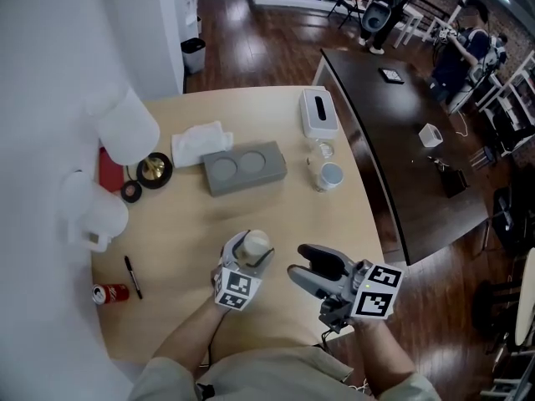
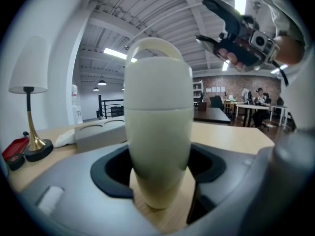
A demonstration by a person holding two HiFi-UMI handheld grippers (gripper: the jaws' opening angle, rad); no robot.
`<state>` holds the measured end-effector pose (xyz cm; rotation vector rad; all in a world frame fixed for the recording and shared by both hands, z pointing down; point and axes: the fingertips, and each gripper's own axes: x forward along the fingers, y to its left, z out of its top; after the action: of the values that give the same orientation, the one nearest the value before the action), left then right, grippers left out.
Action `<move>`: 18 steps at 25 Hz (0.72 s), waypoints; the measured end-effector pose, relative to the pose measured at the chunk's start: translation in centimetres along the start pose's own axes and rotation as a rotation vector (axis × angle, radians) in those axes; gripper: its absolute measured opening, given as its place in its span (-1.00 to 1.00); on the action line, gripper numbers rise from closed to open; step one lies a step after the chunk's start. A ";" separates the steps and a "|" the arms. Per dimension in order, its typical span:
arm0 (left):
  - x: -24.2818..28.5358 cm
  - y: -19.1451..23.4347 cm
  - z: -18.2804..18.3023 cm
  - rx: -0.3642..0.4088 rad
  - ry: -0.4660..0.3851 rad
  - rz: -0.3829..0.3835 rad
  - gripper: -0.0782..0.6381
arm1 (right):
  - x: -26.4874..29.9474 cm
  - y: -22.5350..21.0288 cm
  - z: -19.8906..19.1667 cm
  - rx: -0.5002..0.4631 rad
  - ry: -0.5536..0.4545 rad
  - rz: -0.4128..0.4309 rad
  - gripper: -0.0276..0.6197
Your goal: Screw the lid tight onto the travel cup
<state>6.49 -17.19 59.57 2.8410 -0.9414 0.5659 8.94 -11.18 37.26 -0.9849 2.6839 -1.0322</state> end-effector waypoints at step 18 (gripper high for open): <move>-11.7 2.2 2.2 -0.174 -0.067 0.100 -0.21 | -1.4 5.4 -2.2 -0.129 -0.103 -0.165 -0.12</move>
<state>-2.81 -12.92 53.08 2.6850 -1.0912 0.3795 6.48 -6.09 35.39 -1.2653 2.6490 -0.8171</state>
